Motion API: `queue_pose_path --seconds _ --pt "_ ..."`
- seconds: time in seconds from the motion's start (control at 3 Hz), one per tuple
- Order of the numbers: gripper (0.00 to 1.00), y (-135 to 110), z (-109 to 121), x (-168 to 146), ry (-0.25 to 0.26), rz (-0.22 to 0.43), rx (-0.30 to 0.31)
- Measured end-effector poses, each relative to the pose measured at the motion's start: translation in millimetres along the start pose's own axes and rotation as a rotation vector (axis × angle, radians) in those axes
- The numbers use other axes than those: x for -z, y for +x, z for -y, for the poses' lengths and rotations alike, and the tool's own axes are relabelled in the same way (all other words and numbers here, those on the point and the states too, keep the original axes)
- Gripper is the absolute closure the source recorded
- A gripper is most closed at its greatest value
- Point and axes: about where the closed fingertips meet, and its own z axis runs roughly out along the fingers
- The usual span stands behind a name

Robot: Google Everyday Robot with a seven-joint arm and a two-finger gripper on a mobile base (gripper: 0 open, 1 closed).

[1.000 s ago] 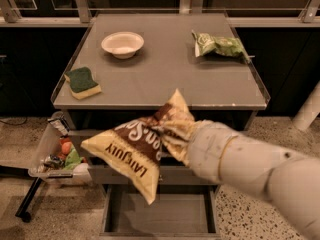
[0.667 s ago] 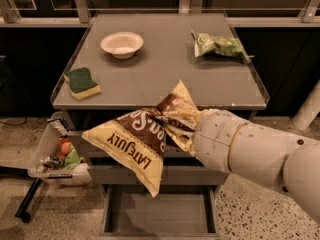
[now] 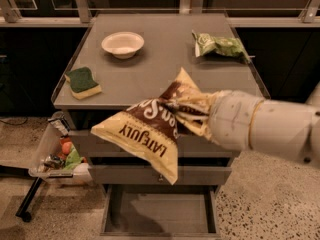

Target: Pick brown chip bag from bottom drawer and place on counter

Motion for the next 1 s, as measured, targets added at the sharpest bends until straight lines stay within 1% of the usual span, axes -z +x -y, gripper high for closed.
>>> queue_pose_path --seconds 0.33,0.67,1.0 --pt "1.00 26 37 2 -0.076 -0.022 0.043" --pt "1.00 72 84 -6 -0.080 -0.043 0.023" --pt "1.00 97 124 -31 -0.086 -0.012 0.020"
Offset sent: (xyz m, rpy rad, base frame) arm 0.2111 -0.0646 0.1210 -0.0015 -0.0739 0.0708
